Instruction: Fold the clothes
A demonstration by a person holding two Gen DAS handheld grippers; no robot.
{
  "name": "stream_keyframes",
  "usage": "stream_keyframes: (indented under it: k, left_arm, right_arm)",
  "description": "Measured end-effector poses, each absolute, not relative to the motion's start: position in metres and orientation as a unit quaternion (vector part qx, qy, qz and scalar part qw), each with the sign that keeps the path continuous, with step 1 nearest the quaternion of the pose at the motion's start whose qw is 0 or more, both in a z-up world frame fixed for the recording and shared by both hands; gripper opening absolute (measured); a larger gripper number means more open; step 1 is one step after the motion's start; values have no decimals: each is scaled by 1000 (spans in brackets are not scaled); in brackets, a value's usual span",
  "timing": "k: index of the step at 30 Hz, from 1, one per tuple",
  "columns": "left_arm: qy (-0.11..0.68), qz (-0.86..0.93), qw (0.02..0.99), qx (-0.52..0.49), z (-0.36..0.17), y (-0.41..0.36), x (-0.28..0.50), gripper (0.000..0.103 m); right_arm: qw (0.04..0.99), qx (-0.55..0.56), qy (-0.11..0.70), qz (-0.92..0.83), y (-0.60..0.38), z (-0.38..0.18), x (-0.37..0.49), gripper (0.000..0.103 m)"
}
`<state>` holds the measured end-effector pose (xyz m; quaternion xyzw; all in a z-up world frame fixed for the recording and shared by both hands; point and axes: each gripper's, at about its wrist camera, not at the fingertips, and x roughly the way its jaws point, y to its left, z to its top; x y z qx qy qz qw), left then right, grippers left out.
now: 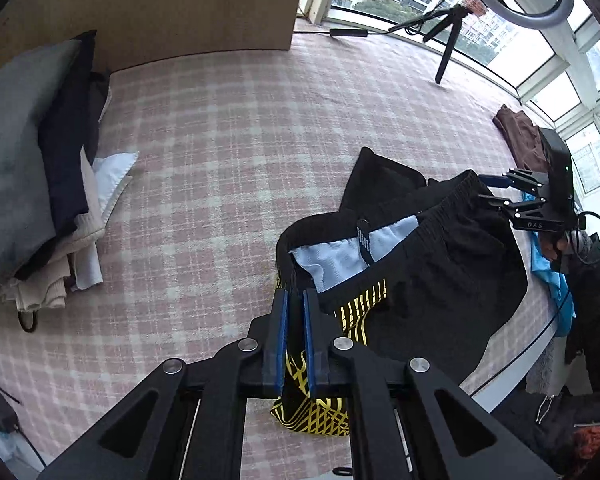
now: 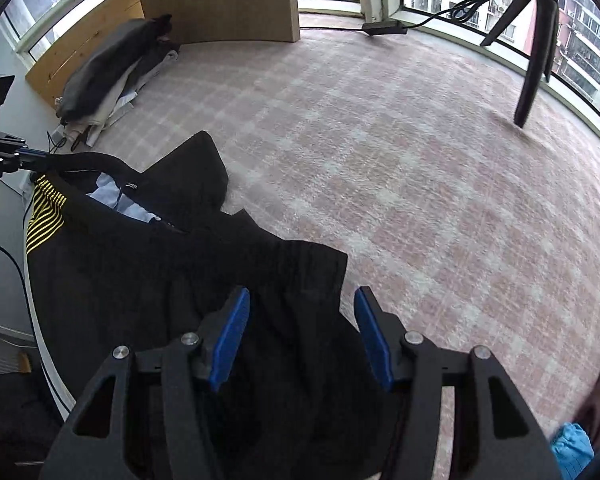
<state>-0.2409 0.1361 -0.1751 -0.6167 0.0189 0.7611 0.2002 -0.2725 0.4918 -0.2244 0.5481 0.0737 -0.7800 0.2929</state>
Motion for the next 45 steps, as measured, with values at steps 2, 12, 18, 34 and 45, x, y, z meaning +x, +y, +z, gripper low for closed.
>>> stream_keyframes:
  k: [2, 12, 18, 34, 45]
  left_arm:
    - [14, 762, 187, -620, -183, 129, -248, 8]
    - [5, 772, 192, -605, -181, 102, -231, 45]
    - [57, 764, 219, -604, -202, 132, -228, 46]
    - [93, 825, 254, -497, -73, 140, -248, 6]
    - [180, 903, 274, -278, 137, 154, -209, 6]
  right_arm:
    - [299, 552, 68, -775, 484, -228, -276, 46]
    - [267, 551, 21, -790, 488, -218, -278, 11]
    - [262, 557, 33, -788, 480, -218, -280, 13]
    - [256, 428, 6, -866, 490, -105, -274, 4]
    - [191, 168, 52, -966, 513, 161, -173, 5]
